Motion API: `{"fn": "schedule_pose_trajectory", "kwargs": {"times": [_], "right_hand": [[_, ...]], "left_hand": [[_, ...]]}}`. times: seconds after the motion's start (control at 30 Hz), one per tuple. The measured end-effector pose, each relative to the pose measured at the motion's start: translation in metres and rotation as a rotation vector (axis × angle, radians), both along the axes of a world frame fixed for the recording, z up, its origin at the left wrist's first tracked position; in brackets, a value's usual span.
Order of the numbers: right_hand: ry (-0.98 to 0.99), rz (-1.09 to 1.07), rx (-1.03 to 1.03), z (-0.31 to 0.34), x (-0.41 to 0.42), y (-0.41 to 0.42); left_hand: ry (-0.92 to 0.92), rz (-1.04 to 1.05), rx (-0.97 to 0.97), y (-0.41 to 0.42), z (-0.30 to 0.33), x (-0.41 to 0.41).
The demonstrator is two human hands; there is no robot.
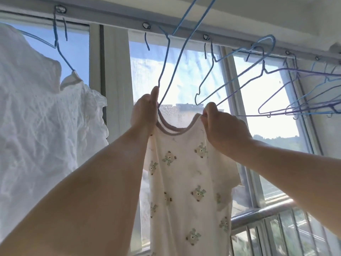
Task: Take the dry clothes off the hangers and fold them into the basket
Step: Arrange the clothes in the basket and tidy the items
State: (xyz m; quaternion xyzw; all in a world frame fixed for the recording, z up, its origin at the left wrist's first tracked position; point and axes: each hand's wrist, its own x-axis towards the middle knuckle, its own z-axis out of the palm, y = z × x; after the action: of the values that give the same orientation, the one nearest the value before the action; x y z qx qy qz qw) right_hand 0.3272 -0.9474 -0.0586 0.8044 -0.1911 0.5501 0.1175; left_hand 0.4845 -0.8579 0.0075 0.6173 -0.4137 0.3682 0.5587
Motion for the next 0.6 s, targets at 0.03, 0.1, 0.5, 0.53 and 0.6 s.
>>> {"fn": "schedule_pose_trajectory", "kwargs": {"times": [0.03, 0.1, 0.5, 0.53, 0.6], "right_hand": [[0.012, 0.005, 0.002, -0.001, -0.001, 0.000], [0.052, 0.025, 0.017, -0.008, -0.002, 0.000], [0.255, 0.404, 0.854, -0.139, -0.032, -0.053], [0.241, 0.398, 0.901, -0.153, -0.035, -0.059], [0.216, 0.372, 0.975, -0.185, -0.042, -0.071]], "left_hand": [[0.015, 0.047, 0.037, 0.001, -0.006, 0.001], [0.091, 0.074, 0.115, 0.004, -0.025, 0.005], [0.652, -0.287, 0.658, 0.017, -0.205, 0.016], [0.658, -0.330, 0.695, 0.018, -0.217, 0.011], [0.701, -0.398, 0.757, 0.018, -0.246, -0.005]]}}
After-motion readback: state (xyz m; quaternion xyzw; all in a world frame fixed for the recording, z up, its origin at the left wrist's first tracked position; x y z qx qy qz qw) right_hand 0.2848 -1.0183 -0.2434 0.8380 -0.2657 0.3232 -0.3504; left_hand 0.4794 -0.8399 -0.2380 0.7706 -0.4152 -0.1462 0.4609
